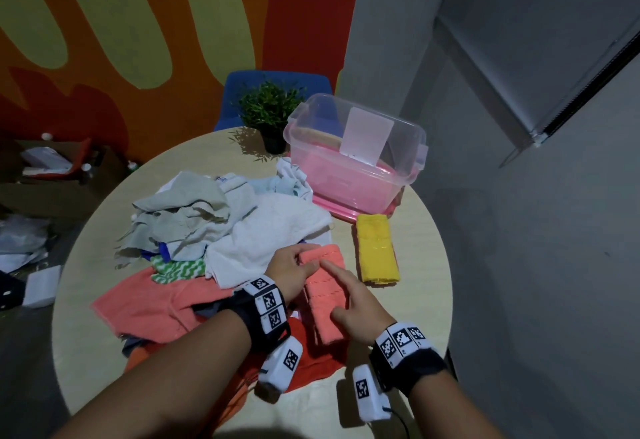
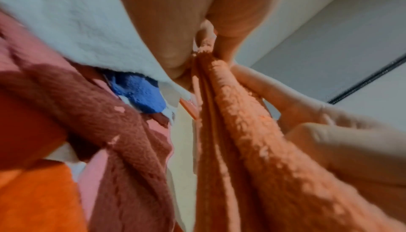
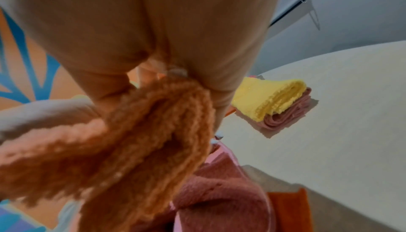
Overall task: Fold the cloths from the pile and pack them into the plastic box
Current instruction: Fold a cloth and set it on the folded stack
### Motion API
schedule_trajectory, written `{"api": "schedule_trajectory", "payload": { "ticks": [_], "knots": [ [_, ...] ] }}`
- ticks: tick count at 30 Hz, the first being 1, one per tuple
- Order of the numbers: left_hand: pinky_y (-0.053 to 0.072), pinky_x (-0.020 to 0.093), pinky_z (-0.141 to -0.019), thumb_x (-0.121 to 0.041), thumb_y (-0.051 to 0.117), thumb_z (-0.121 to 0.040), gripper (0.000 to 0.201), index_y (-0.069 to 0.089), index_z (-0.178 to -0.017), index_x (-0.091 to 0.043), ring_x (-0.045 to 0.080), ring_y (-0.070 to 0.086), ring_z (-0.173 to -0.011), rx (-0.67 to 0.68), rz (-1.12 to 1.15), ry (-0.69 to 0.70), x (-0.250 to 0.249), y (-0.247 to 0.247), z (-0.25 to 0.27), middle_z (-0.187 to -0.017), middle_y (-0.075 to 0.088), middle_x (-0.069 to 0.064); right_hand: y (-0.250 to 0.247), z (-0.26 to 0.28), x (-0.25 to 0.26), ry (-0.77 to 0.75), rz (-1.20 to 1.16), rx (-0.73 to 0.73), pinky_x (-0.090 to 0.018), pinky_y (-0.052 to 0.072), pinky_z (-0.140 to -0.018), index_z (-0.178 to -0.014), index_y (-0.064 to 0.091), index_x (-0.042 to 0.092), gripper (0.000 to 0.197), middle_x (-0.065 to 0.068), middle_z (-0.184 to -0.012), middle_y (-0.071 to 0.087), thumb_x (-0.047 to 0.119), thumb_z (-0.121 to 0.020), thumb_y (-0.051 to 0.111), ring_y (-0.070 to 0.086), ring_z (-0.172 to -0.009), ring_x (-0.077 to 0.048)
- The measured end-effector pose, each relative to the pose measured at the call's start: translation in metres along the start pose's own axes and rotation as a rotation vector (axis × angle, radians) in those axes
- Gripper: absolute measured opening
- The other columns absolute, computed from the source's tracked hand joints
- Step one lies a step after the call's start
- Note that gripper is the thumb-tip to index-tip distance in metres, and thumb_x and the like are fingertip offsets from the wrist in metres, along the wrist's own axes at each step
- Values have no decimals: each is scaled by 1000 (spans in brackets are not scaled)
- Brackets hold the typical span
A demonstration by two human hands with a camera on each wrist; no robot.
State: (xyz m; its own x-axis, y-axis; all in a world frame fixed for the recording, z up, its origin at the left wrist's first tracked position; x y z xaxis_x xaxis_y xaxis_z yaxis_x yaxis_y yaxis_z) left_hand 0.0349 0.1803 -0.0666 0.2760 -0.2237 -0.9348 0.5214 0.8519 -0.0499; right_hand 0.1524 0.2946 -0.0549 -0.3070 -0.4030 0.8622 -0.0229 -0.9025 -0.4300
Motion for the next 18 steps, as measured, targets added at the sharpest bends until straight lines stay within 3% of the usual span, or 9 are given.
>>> {"api": "schedule_trajectory", "payload": {
  "ticks": [2, 3, 5, 7, 10, 13, 15, 18],
  "knots": [
    [56, 48, -93, -1, 74, -82, 34, 73, -98, -31, 26, 70, -96, -35, -68, 50, -7, 12, -4, -100, 75, 5, -11, -4, -5, 17, 25, -13, 0, 28, -100, -149, 34, 39, 93, 8, -147, 38, -10, -73, 55, 38, -133, -3],
    [55, 46, -95, -2, 76, -81, 36, 73, -100, -31, 24, 70, -99, -41, -68, 68, -11, 19, -7, -104, 75, 4, -20, -5, -7, 16, 18, -42, 0, 30, -98, -147, 35, 40, 92, 7, -146, 39, -12, -73, 55, 41, -131, -6],
    [53, 40, -98, -5, 77, -80, 39, 72, -110, -30, 19, 66, -101, -44, -76, 110, -17, 28, -14, -116, 71, 0, -40, -10, -15, 23, -8, -127, -11, 44, -95, -143, 38, 42, 92, 3, -143, 43, -16, -73, 53, 52, -123, -15],
    [53, 29, -94, -9, 76, -83, 41, 69, -119, -29, 15, 63, -98, -49, -126, 145, -26, 30, -19, -120, 69, -4, -63, -18, -29, 75, -50, -232, -19, 54, -83, -143, 41, 41, 91, -3, -139, 48, -18, -75, 52, 60, -111, -17],
    [49, 10, -79, -2, 68, -90, 30, 72, -111, -21, 10, 64, -95, -44, -158, 166, -31, 20, -16, -113, 70, -5, -95, -36, -44, 132, -96, -341, -24, 59, -76, -143, 43, 42, 90, -6, -136, 51, -19, -77, 51, 64, -104, -16],
    [50, 26, -67, 2, 62, -91, 35, 75, -96, -30, 18, 63, -73, -32, -185, 129, -14, 2, -11, -96, 74, 10, -111, -60, -52, 168, -107, -357, -22, 58, -73, -144, 44, 37, 86, -5, -128, 58, -20, -80, 48, 65, -99, -14],
    [47, 27, -65, 3, 61, -90, 40, 74, -91, -34, 19, 60, -69, -38, -226, 99, 2, -11, -9, -89, 75, 9, -112, -76, -59, 223, 21, -324, -33, 56, -88, -145, 41, 39, 82, -7, -135, 55, -12, -82, 49, 61, -110, -20],
    [51, 23, -73, 7, 61, -89, 40, 74, -92, -30, 15, 69, -79, -62, -260, 78, 19, -29, -2, -91, 76, -4, -107, -89, -68, 347, 471, -309, -51, 34, -109, -148, 27, 49, 72, -3, -157, 27, 12, -90, 50, 36, -134, -35]
  ]
}}
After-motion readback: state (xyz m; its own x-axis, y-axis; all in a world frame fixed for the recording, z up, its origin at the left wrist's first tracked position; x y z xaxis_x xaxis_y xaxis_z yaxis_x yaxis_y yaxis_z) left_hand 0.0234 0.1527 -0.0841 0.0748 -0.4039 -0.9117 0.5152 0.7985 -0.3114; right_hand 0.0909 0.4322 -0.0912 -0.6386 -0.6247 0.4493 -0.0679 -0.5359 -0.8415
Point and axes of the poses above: each hand's wrist, its own z-axis away from the middle knuckle, its own y-axis out of the palm, x = y × z, the point moved 4 cm from there along -z, towards the middle knuckle
